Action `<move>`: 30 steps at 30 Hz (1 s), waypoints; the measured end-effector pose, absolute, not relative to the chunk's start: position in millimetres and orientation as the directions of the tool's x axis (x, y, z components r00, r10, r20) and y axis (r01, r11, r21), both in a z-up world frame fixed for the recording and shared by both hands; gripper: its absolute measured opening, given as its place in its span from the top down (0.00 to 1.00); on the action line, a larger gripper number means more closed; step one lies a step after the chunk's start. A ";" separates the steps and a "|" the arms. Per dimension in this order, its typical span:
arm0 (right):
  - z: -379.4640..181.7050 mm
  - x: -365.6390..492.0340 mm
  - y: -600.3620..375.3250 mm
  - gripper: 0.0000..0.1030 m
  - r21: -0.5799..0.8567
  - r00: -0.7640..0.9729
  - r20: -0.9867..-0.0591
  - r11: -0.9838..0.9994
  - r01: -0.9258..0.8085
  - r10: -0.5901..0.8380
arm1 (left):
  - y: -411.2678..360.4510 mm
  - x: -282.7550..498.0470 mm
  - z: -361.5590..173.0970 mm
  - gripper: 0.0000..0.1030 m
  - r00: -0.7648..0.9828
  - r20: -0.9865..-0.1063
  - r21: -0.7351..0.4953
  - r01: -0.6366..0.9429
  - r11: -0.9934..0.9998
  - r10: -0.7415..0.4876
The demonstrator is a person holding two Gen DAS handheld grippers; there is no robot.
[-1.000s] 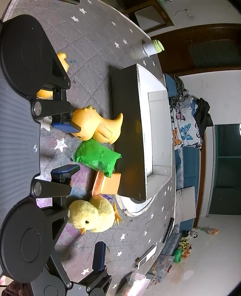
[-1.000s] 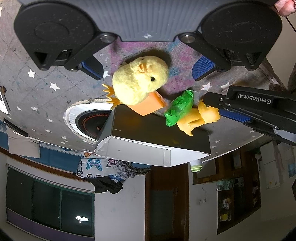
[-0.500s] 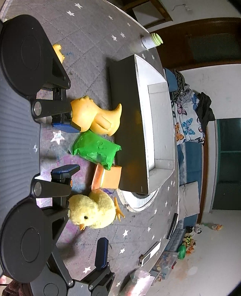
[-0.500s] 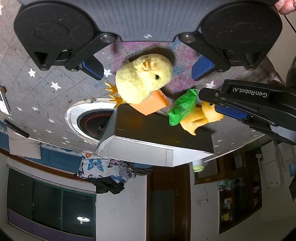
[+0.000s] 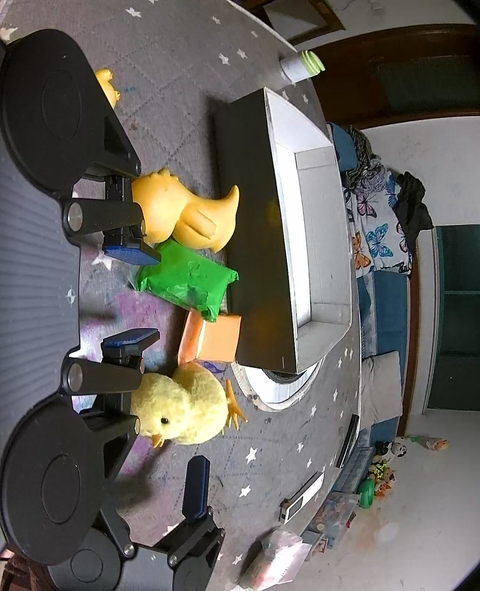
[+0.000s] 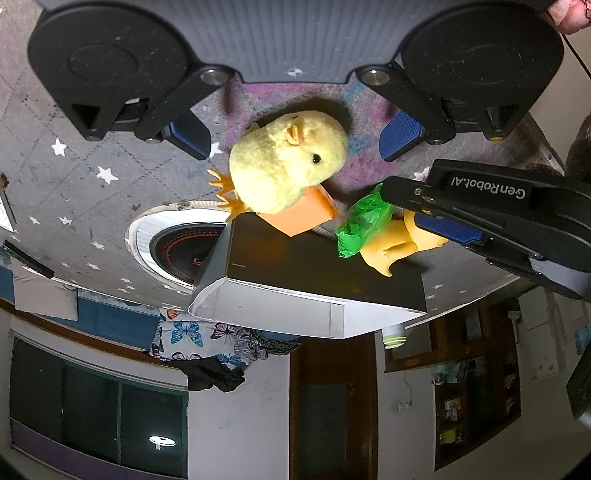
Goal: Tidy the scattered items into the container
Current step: 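Move the left tool toward the yellow plush chick beside the box, then close the left gripper on the yellow plush chick and lift it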
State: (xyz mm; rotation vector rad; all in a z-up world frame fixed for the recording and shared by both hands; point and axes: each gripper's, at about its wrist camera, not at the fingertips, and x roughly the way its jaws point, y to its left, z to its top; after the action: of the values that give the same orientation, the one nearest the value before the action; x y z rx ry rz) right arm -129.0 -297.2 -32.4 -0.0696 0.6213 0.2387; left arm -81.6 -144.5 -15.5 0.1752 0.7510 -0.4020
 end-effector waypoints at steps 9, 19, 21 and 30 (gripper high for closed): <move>-34.9 -124.8 -297.6 0.04 0.008 0.779 -0.593 0.970 -0.243 0.200 | -147.5 -74.9 -14.6 0.61 0.634 -0.703 -0.016 0.438 0.899 -0.322; -39.5 -118.8 -303.1 0.07 0.023 0.767 -0.607 0.970 -0.243 0.207 | -155.3 -69.7 -3.9 0.61 0.575 -0.706 -0.099 0.498 0.861 -0.413; -39.4 -118.0 -303.6 0.08 0.029 0.766 -0.606 0.969 -0.245 0.212 | -158.7 -69.5 0.5 0.61 0.560 -0.700 -0.115 0.525 0.844 -0.443; -40.6 -112.8 -306.2 0.16 0.047 0.757 -0.611 0.965 -0.258 0.232 | -179.3 -62.4 8.5 0.61 0.465 -0.704 -0.181 0.613 0.769 -0.536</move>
State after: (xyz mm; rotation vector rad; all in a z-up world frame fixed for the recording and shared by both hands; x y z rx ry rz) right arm -112.8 -306.2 -40.6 -0.0405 0.6599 0.2667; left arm -62.4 -179.3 8.5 0.1022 0.8262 -0.7067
